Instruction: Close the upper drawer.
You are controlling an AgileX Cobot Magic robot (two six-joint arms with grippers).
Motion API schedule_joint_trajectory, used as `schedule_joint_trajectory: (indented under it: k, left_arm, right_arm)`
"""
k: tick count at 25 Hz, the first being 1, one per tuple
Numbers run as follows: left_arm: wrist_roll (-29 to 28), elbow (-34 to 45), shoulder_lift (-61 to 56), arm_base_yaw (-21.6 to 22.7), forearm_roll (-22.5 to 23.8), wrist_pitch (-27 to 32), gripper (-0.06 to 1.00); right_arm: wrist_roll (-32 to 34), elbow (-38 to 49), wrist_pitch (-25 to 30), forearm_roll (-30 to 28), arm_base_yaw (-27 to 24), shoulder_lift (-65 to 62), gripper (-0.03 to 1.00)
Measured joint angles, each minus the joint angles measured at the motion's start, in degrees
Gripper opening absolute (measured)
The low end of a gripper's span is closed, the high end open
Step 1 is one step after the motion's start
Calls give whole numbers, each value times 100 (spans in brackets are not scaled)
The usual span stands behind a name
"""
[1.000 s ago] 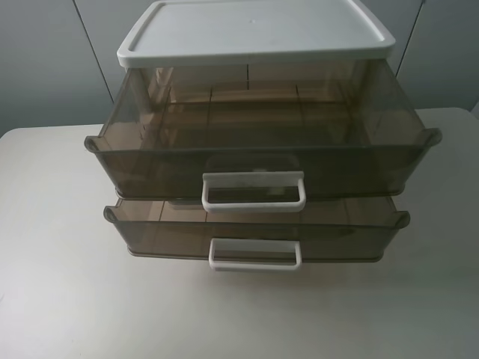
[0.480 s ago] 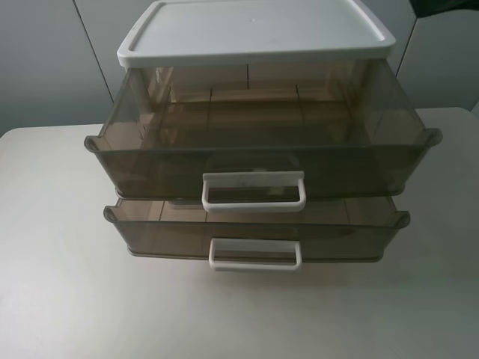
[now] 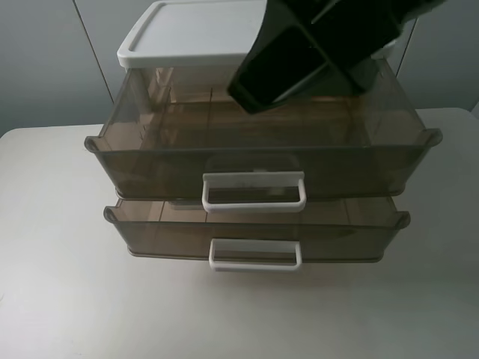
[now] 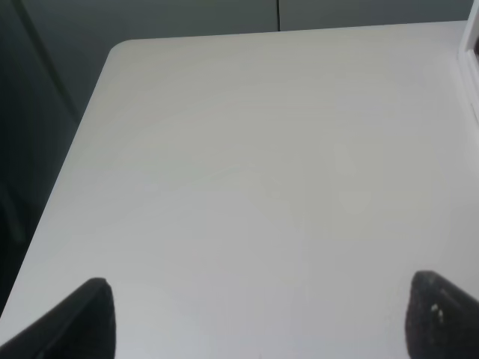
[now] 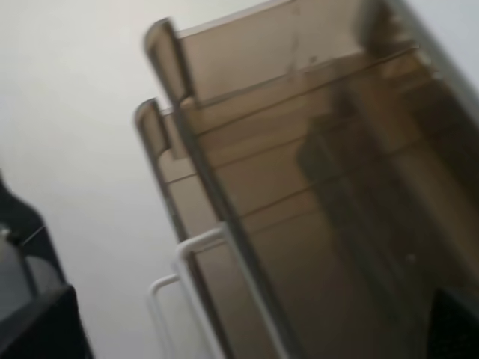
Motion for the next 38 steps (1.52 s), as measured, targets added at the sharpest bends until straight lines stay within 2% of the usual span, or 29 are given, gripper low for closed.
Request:
schedule_joint_trajectory:
  k: [5,8,16,31,38]
  left_arm:
    - [0,0,0,0,0,0,74]
    - [0,0,0,0,0,0,74]
    - [0,0,0,0,0,0,74]
    - [0,0,0,0,0,0,74]
    - [0,0,0,0,0,0,74]
  right_arm:
    - [-140,0,411,554,468,383,70]
    - [-140,0,507,681,647,632,70]
    - [-85,-9,975,1051,733,1307,70]
    - [305,1,1023,527,958,2009,70]
    - [576,37,1130,-24,1005,2021,70]
